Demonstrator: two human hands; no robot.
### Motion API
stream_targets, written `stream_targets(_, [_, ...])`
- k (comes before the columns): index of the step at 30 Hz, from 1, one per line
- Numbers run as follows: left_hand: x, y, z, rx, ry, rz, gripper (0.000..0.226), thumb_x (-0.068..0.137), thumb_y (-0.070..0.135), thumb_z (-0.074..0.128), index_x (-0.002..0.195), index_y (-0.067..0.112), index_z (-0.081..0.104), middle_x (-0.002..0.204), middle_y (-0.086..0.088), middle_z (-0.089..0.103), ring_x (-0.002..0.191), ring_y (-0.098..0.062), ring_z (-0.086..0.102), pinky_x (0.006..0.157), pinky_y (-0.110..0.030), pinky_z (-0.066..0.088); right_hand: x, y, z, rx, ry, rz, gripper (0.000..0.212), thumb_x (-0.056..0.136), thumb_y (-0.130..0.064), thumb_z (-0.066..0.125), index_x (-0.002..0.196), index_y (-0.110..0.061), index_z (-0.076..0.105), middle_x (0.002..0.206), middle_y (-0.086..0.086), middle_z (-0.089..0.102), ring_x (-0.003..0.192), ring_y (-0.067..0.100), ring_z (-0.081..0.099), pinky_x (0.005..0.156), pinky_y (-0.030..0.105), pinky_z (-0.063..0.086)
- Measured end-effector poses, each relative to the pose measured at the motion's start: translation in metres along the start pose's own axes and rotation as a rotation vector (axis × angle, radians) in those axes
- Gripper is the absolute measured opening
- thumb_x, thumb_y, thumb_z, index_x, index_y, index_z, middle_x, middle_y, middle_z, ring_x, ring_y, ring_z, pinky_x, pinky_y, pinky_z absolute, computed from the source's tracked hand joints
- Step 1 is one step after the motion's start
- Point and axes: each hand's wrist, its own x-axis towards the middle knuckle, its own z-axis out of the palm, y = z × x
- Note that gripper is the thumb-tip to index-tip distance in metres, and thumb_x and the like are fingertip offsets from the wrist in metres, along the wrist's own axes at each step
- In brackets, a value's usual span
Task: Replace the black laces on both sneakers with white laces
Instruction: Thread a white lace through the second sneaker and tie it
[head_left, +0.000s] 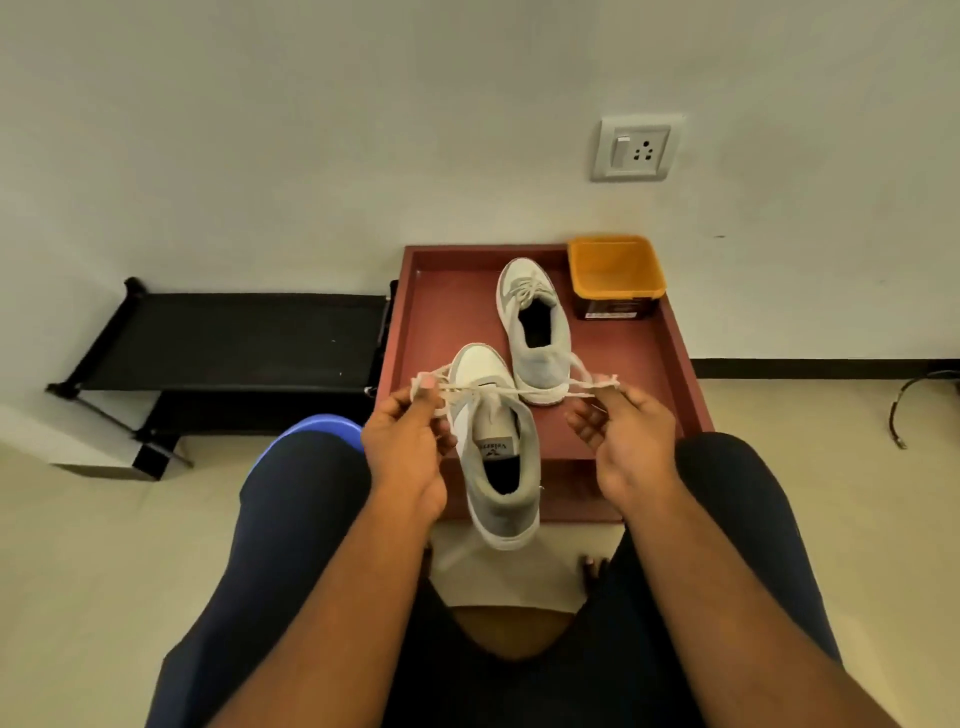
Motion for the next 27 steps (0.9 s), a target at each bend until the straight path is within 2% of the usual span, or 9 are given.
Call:
stream_targets(5, [0.017, 0.028, -0.031, -0.081, 0.177, 0.055, 0.014, 0.089, 0.027, 0.068, 0.093, 0.014, 0.065, 0.064, 0.002, 0.059, 0.045, -0.005, 0.044, 0.043, -0.022, 0.043, 0.008, -0.003, -0.011, 0.083, 0.055, 0.009, 0.004, 0.090, -0.008, 0.064, 0.094, -0.010, 0.065, 0.073, 0.005, 0.065, 0.061, 0.011, 0.060, 0.059, 0.026, 0.055])
stream_targets(9, [0.043, 0.046, -0.040, -0.030, 0.284, 0.194, 0.018, 0.091, 0.030, 0.066, 0.105, 0.021, 0.070, 0.090, 0.001, 0.068, 0.061, -0.007, 0.055, 0.048, -0.022, 0.047, 0.016, -0.001, -0.015, 0.111, 0.080, 0.025, 0.008, 0.091, -0.008, 0.062, 0.097, -0.013, 0.065, 0.075, 0.003, 0.066, 0.059, 0.009, 0.057, 0.054, 0.023, 0.050])
stream_targets(13, [0.078, 0.063, -0.042, 0.231, 0.157, 0.324, 0.043, 0.094, 0.005, 0.057, 0.133, 0.024, 0.056, 0.121, -0.001, 0.064, 0.095, -0.012, 0.064, 0.076, -0.027, 0.058, 0.028, 0.000, -0.020, 0.173, 0.075, 0.022, 0.013, 0.093, -0.003, 0.056, 0.098, -0.014, 0.061, 0.086, 0.009, 0.069, 0.061, 0.011, 0.059, 0.057, 0.024, 0.051])
stream_targets(15, [0.091, 0.070, -0.037, 0.455, 0.050, 0.396, 0.051, 0.094, -0.003, 0.052, 0.137, 0.024, 0.051, 0.142, -0.002, 0.050, 0.119, -0.015, 0.056, 0.099, -0.030, 0.049, 0.035, 0.000, -0.018, 0.158, 0.023, 0.009, 0.016, 0.094, 0.000, 0.053, 0.104, -0.012, 0.059, 0.093, 0.013, 0.070, 0.068, 0.015, 0.064, 0.061, 0.026, 0.055])
stream_targets(18, [0.087, 0.068, -0.021, 0.880, -0.085, 0.496, 0.053, 0.093, 0.004, 0.056, 0.141, 0.026, 0.047, 0.153, -0.001, 0.034, 0.132, -0.017, 0.042, 0.108, -0.032, 0.039, 0.039, 0.002, -0.008, 0.046, -0.114, 0.012, 0.018, 0.097, 0.000, 0.048, 0.110, -0.010, 0.056, 0.094, 0.019, 0.070, 0.076, 0.023, 0.070, 0.069, 0.033, 0.059])
stream_targets(20, [0.070, 0.048, -0.009, 0.833, -0.261, 0.429, 0.045, 0.093, 0.004, 0.057, 0.134, 0.022, 0.055, 0.134, 0.001, 0.054, 0.111, -0.012, 0.059, 0.090, -0.026, 0.053, 0.036, 0.005, -0.001, -0.188, -0.199, -0.030, 0.014, 0.100, -0.010, 0.047, 0.111, -0.015, 0.055, 0.084, 0.017, 0.071, 0.066, 0.023, 0.067, 0.063, 0.033, 0.059])
stream_targets(22, [0.042, 0.018, 0.000, 0.746, -0.427, 0.300, 0.038, 0.092, 0.000, 0.056, 0.127, 0.015, 0.061, 0.109, 0.001, 0.065, 0.078, -0.007, 0.062, 0.057, -0.013, 0.052, 0.031, 0.011, 0.004, -0.461, -0.268, -0.083, 0.011, 0.101, -0.020, 0.047, 0.108, -0.017, 0.055, 0.074, 0.014, 0.071, 0.055, 0.021, 0.062, 0.055, 0.032, 0.055])
stream_targets(24, [0.020, -0.013, 0.005, 0.755, -0.524, 0.221, 0.037, 0.092, 0.005, 0.061, 0.127, 0.016, 0.059, 0.095, 0.000, 0.065, 0.068, -0.012, 0.061, 0.049, -0.012, 0.046, 0.029, 0.020, 0.007, -0.633, -0.338, -0.132, 0.012, 0.098, -0.027, 0.053, 0.102, -0.017, 0.057, 0.072, 0.013, 0.069, 0.057, 0.024, 0.062, 0.054, 0.034, 0.053])
stream_targets(27, [0.010, -0.030, 0.010, 0.702, -0.584, 0.058, 0.038, 0.092, 0.016, 0.063, 0.128, 0.024, 0.055, 0.076, -0.011, 0.062, 0.052, -0.018, 0.054, 0.046, -0.025, 0.047, 0.030, 0.026, 0.010, -0.727, -0.414, -0.228, 0.019, 0.086, -0.043, 0.067, 0.097, -0.033, 0.055, 0.081, 0.009, 0.069, 0.075, 0.028, 0.069, 0.068, 0.042, 0.057])
